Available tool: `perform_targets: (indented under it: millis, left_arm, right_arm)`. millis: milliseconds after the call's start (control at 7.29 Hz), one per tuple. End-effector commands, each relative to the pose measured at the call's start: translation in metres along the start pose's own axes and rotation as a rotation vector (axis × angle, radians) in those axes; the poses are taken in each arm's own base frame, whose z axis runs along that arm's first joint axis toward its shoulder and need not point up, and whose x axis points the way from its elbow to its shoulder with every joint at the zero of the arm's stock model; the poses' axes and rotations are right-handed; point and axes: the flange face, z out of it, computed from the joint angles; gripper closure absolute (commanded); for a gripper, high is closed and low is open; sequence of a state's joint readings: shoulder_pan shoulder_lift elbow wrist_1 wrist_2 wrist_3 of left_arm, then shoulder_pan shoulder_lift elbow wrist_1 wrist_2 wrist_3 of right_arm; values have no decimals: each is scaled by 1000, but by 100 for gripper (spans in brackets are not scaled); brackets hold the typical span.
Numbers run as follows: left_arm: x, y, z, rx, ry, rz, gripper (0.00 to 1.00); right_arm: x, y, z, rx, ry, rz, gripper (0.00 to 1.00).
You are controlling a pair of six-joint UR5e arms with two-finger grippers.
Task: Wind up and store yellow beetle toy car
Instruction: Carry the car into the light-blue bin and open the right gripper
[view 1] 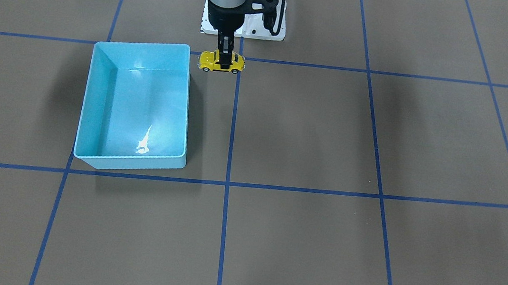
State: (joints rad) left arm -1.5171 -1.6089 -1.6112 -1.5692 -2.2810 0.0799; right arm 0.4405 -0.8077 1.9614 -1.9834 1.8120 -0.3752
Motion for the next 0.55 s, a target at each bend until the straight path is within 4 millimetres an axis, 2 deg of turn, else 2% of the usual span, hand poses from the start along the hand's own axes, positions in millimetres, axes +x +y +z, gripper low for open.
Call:
perform_targets:
  millis: [0,137,275,412]
  left_arm:
    - [-3,5,4,-8,1,-6,0]
    - [-3,5,3,-7,1,-5,0]
    - [-2,5,3,-6,2,-5,0]
    - [-2,4,2,-4,0,-3,0]
  right_arm:
    - [33,72,-24,-15,5,-32,100]
    - [41,116,-12,-37,-18,-73,100]
    - [39,148,12,-32,-17,-119,100]
    - [45,179,43,-42,-14,-118,100]
